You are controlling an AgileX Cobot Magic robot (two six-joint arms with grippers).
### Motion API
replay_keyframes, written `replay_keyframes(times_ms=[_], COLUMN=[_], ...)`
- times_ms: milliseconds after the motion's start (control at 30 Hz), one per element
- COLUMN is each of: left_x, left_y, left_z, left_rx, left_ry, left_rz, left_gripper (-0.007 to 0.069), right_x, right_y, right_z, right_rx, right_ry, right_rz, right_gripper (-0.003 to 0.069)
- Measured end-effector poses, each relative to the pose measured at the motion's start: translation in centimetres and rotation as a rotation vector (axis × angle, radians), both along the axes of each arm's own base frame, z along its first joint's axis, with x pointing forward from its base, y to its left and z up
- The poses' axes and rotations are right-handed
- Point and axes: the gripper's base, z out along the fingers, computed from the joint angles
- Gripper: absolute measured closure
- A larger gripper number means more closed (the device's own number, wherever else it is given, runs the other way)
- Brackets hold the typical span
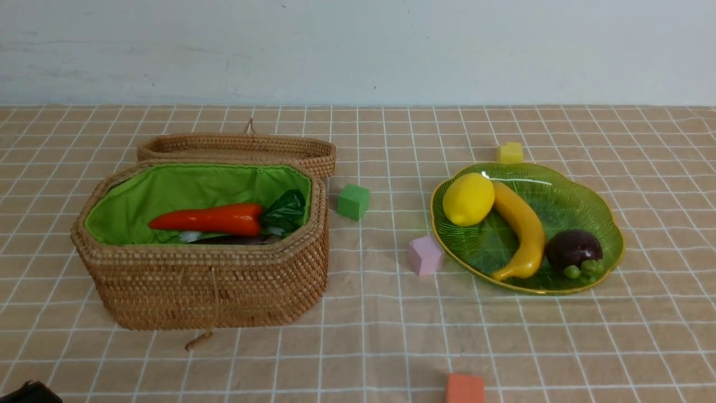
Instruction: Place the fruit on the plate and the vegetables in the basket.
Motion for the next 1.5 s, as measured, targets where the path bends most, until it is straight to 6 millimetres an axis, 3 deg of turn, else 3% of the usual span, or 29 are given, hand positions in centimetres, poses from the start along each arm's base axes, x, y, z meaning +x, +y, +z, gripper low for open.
replay_keyframes(times_ms=[100,200,567,700,767,833,867,933,967,1000,1033,1500], left_x=[0.1,0.2,0.3,0.3,0.4,0.4,0.4,0.4,0.4,0.4,0.4,0.4], left_y=[-0.1,-0.2,0.0,0.0,0.1,0.2,0.2,0.2,0.2,0.3,0.3,0.4], left_z=[-0.7,-1.1,-1.7,-1.8,-2.0,-2.1,-2.2,-2.3,-2.3,-2.4,-2.5,-2.8], left_rx=[0.014,0.027,0.065,0.072,0.085,0.093,0.101,0.108,0.108,0.115,0.118,0.138], left_ry=[0.015,0.03,0.078,0.089,0.105,0.116,0.128,0.138,0.138,0.147,0.152,0.179], left_rz=[0.0,0.004,0.026,0.03,0.037,0.042,0.047,0.051,0.051,0.055,0.057,0.069], left_gripper=[0.0606,0.0606,0.0593,0.0589,0.0588,0.0587,0.0585,0.0585,0.0585,0.0585,0.0585,0.0571], right_x=[-1.5,-2.3,-4.1,-4.2,-4.2,-4.1,-3.9,-3.9,-3.9,-3.9,-3.9,-3.9], right_y=[-1.0,-1.5,-2.8,-3.6,-4.1,-4.3,-4.6,-5.0,-5.0,-5.2,-5.2,-5.1], right_z=[-1.8,-2.4,-2.5,-2.6,-3.9,-5.2,-8.0,-11.5,-11.8,-15.1,-16.4,-16.7], right_rx=[0.038,0.05,0.065,0.108,0.164,0.182,0.172,0.144,0.141,0.125,0.119,0.187], right_ry=[-0.011,-0.019,-0.053,-0.226,-0.434,-0.513,-0.605,-0.638,-0.65,-0.652,-0.637,-0.645], right_rz=[-0.037,-0.044,-0.061,-0.123,-0.195,-0.239,-0.297,-0.349,-0.352,-0.383,-0.392,-0.419], right_gripper=[0.0617,0.0612,0.0598,0.064,0.0667,0.0667,0.0667,0.0667,0.0667,0.0667,0.0667,0.0666])
